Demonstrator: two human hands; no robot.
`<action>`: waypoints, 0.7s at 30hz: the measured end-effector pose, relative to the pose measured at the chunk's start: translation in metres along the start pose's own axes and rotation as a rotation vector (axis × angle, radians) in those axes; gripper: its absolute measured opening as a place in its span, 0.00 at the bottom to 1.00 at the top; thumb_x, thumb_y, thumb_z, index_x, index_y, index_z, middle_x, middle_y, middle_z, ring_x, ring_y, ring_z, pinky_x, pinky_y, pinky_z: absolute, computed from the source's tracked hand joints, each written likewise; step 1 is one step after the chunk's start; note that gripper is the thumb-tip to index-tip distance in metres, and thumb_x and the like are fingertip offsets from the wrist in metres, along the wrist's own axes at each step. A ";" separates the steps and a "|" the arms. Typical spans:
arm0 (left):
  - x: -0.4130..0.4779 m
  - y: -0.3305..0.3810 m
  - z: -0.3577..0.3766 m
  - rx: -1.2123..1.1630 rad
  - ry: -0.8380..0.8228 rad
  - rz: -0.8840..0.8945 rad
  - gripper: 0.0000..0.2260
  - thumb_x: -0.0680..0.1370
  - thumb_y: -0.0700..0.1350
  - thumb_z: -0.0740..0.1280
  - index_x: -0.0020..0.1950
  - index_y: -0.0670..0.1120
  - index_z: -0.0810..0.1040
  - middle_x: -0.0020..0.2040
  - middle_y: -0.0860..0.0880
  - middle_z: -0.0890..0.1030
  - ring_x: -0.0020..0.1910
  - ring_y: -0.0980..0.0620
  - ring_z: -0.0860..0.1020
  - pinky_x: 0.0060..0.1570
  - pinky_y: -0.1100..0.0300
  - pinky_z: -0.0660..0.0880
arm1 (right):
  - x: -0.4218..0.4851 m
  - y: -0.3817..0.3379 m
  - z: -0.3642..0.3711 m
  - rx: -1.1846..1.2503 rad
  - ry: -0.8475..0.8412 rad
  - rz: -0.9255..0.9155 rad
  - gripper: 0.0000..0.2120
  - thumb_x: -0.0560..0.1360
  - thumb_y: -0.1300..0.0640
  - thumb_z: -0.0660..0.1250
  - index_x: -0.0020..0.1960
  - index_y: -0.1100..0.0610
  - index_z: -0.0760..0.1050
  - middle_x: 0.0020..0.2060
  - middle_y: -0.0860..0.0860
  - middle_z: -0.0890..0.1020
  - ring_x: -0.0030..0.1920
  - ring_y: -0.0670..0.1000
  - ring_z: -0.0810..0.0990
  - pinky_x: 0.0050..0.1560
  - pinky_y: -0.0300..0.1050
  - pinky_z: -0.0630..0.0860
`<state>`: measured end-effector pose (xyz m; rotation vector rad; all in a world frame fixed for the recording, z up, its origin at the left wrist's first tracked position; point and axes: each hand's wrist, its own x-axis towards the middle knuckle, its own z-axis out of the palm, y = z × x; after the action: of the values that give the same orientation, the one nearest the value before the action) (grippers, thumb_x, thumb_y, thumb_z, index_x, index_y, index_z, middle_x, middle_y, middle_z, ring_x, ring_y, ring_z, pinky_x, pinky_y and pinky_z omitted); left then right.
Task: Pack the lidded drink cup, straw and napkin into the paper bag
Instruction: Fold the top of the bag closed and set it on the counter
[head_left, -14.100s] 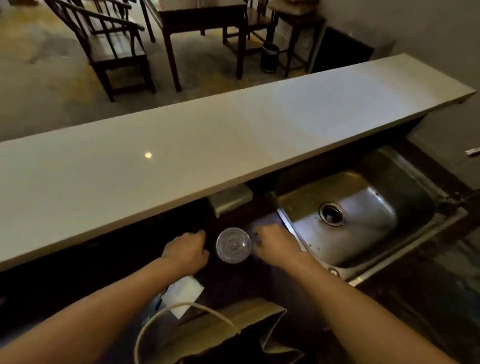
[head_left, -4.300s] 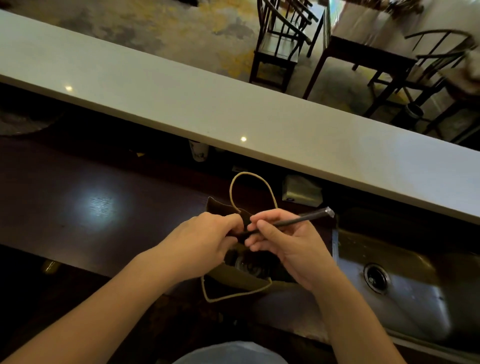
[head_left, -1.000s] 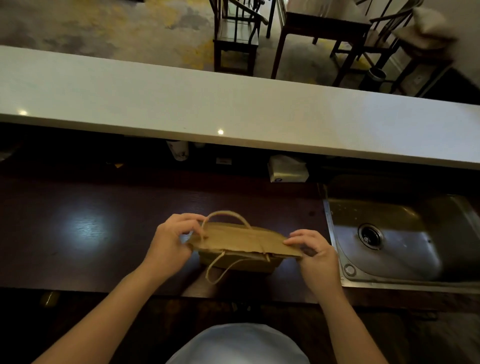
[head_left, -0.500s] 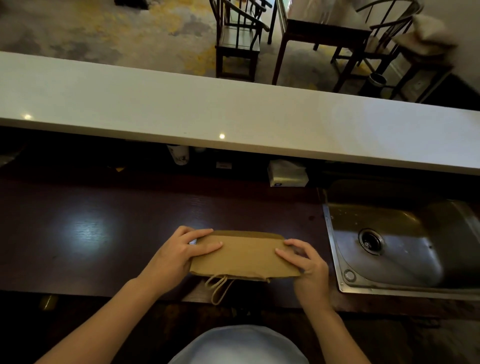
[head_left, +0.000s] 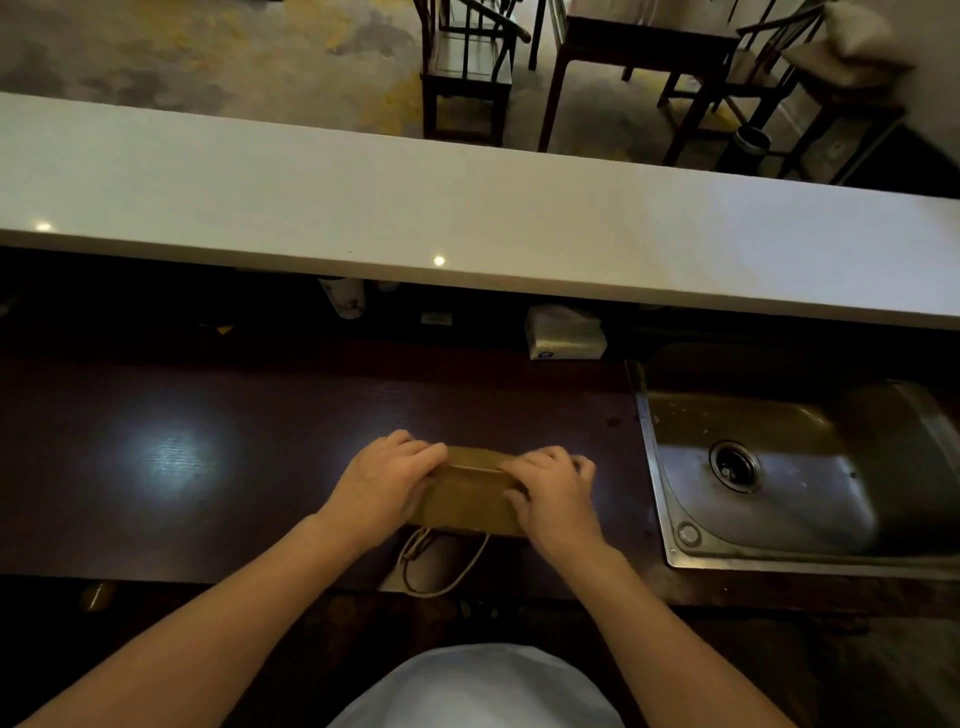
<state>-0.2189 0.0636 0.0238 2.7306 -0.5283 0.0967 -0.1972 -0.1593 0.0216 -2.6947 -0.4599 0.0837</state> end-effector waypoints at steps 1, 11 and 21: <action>0.007 0.006 0.000 -0.040 0.003 -0.036 0.08 0.73 0.42 0.70 0.48 0.49 0.74 0.42 0.50 0.82 0.42 0.47 0.77 0.38 0.51 0.77 | 0.008 -0.006 0.004 -0.012 -0.001 -0.033 0.13 0.70 0.60 0.70 0.52 0.49 0.83 0.48 0.46 0.84 0.53 0.53 0.76 0.52 0.49 0.58; 0.009 -0.034 -0.009 -0.196 -0.003 -0.218 0.05 0.70 0.43 0.77 0.46 0.47 0.88 0.42 0.49 0.87 0.42 0.50 0.84 0.46 0.59 0.78 | 0.011 0.031 -0.001 0.163 0.071 0.036 0.04 0.69 0.50 0.75 0.42 0.48 0.86 0.37 0.44 0.84 0.43 0.49 0.76 0.45 0.46 0.71; -0.011 -0.051 0.026 -0.863 0.046 -0.611 0.11 0.66 0.37 0.79 0.44 0.50 0.87 0.49 0.58 0.86 0.56 0.61 0.81 0.58 0.64 0.77 | 0.001 0.064 0.008 0.938 -0.021 0.411 0.15 0.64 0.69 0.78 0.38 0.49 0.83 0.57 0.47 0.77 0.54 0.37 0.76 0.47 0.23 0.72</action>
<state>-0.2098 0.1027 -0.0186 1.9135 0.2588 -0.1839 -0.1777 -0.2118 -0.0114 -1.8134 0.1337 0.3458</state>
